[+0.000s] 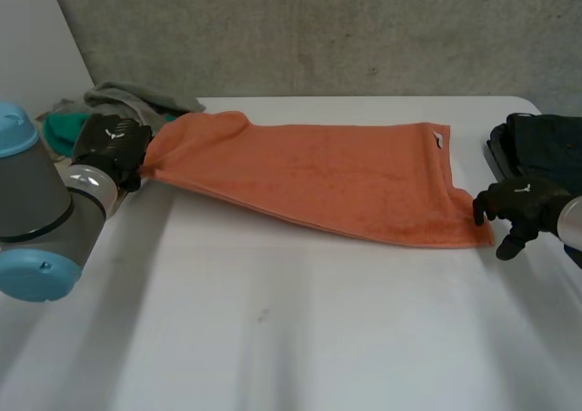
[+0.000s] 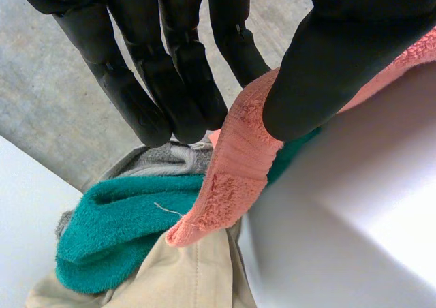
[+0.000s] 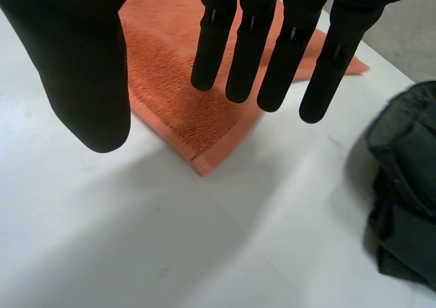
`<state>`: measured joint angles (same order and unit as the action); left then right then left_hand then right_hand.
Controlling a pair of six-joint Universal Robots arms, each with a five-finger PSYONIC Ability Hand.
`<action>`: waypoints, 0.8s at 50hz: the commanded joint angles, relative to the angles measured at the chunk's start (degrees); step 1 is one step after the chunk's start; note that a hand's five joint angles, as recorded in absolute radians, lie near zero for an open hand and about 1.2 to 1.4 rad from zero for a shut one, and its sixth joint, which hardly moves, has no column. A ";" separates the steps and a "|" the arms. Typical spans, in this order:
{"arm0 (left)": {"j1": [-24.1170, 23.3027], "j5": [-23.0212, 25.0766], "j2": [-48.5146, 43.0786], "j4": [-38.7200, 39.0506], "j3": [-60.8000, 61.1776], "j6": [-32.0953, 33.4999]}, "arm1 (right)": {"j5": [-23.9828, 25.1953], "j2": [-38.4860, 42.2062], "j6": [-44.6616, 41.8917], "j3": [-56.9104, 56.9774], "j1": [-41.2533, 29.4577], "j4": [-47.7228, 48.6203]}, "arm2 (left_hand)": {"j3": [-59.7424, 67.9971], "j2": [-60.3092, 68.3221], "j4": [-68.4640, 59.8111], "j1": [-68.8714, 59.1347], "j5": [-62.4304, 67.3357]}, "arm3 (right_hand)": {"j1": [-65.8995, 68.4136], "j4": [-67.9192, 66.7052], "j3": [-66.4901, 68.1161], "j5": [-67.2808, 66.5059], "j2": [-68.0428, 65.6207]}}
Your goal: Fold the laundry.
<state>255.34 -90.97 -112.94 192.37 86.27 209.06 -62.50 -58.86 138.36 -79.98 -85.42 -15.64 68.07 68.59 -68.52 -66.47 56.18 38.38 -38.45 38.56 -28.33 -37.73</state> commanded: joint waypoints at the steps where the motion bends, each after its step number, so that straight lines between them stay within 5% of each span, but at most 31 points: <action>1: -0.11 0.35 -0.62 -0.07 -0.40 0.12 | 3.35 1.73 -1.16 -2.02 0.08 7.02 | 11.93 11.41 -11.48 -13.53 13.82 | 0.56 -0.49 0.39 -0.62 -1.21; 9: 0.07 0.09 -0.62 -0.15 -1.72 0.39 | 3.44 5.86 -1.33 0.70 -1.15 9.49 | 11.93 11.41 -11.48 -13.53 13.82 | -6.18 6.25 -6.35 6.12 5.53; 40: 0.07 -1.58 -5.10 -10.87 -14.47 -1.99 | 2.21 10.43 -2.65 3.43 -3.96 12.56 | 11.93 11.41 -11.48 -13.53 13.82 | 12.95 -12.88 12.77 -13.00 -13.60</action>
<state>255.52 -92.05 -117.63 182.54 72.70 207.73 -59.55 -49.26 135.79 -76.66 -89.01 -4.90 68.07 68.59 -68.52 -66.47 56.18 38.69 -38.72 38.91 -29.07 -37.44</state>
